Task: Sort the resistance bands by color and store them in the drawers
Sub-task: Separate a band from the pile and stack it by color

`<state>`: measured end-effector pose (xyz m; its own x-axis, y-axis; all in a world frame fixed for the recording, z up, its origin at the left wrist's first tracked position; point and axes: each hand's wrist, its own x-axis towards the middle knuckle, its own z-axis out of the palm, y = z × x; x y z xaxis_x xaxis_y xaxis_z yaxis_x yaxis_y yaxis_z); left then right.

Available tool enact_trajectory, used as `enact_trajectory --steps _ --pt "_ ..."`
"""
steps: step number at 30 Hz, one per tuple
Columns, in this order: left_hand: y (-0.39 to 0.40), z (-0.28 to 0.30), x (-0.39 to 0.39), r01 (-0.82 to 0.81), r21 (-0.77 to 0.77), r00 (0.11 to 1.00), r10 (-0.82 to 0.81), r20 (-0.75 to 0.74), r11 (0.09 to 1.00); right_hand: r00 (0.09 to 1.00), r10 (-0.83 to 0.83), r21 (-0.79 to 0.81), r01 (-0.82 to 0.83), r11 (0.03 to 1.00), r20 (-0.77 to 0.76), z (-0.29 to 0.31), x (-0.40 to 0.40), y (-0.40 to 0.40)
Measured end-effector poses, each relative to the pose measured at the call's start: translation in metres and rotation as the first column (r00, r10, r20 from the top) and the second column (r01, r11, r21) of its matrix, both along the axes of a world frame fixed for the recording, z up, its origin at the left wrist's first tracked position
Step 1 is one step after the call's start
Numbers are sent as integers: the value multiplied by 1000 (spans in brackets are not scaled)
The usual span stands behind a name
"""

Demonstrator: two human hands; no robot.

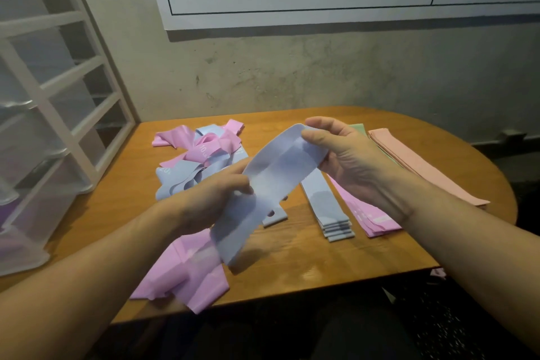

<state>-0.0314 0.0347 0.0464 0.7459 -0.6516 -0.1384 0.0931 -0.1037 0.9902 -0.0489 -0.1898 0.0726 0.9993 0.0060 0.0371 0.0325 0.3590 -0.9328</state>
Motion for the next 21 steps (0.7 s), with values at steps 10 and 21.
enact_trajectory --steps 10,21 --pt "-25 12 -2 -58 2 994 57 98 998 998 -6 -107 13 994 61 -2 -3 15" --pt "-32 6 -3 -314 -83 906 324 273 946 997 28 -7 -27 1000 77 -2 -5 20"
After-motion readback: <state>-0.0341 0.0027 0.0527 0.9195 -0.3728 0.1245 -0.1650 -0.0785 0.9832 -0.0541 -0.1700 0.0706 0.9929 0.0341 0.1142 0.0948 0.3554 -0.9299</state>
